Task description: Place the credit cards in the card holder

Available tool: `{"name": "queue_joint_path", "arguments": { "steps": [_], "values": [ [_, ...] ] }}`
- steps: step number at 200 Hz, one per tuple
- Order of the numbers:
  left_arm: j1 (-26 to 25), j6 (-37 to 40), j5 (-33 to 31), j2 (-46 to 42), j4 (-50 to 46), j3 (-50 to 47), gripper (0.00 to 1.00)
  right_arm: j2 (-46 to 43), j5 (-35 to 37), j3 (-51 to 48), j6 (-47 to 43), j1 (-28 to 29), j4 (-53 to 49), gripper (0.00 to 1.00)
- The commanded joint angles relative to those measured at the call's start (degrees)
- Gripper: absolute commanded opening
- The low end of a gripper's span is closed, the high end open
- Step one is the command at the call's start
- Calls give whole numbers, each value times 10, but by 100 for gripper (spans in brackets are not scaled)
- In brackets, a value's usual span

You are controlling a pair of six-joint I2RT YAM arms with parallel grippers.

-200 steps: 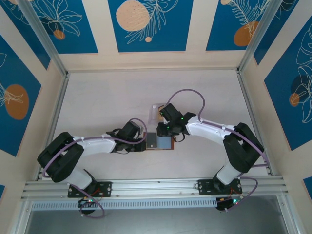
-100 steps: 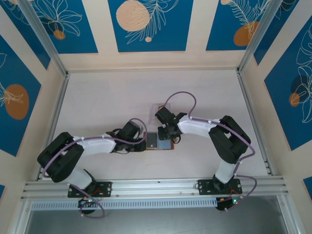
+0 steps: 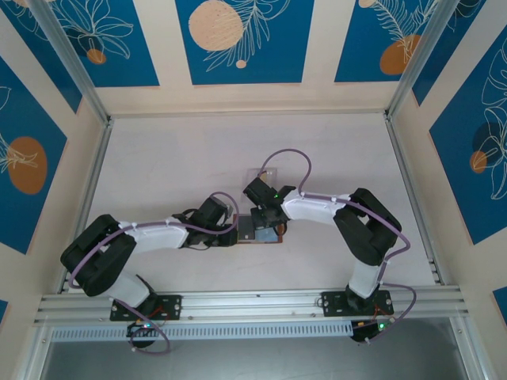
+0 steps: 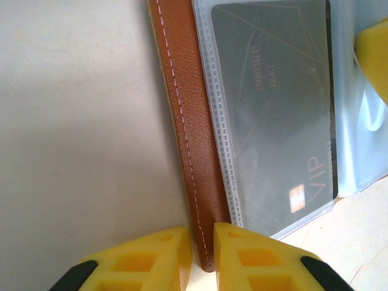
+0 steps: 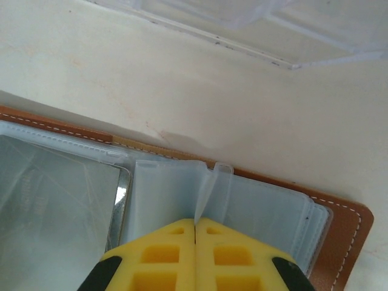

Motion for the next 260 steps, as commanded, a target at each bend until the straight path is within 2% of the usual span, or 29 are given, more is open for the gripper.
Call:
{"name": "queue_joint_path", "arguments": {
  "steps": [1,48,78,90,105,131,146,204,215,230,260],
  "values": [
    [-7,2,-17,39,-27,-28,19,-9,6,18,-5,11,-57,0],
    [-16,-2,-16,52,-16,-25,19,-9,-43,87,-8,27,-83,0],
    [-23,-8,-14,58,-6,-25,19,21,-121,112,16,25,-55,0],
    [-25,-11,-15,57,-5,-26,19,33,-153,117,24,24,-37,15],
    [-25,-15,-19,51,-5,-29,19,30,-182,113,29,20,-15,25],
    [-25,-18,-25,35,-11,-39,19,-10,-245,87,20,0,29,35],
    [-25,-18,-30,29,-16,-42,20,-37,-272,75,12,-14,37,36],
    [-22,-21,-39,-2,-36,-49,22,-144,-269,-9,-4,-61,41,40],
    [-21,-21,-40,-7,-40,-50,23,-155,-247,-18,-4,-66,31,40],
    [-18,-20,-43,-14,-47,-51,23,-163,-182,-34,5,-70,9,38],
    [-17,-14,-44,-19,-53,-48,23,-124,-138,-36,-5,-68,-6,37]
  ]
}}
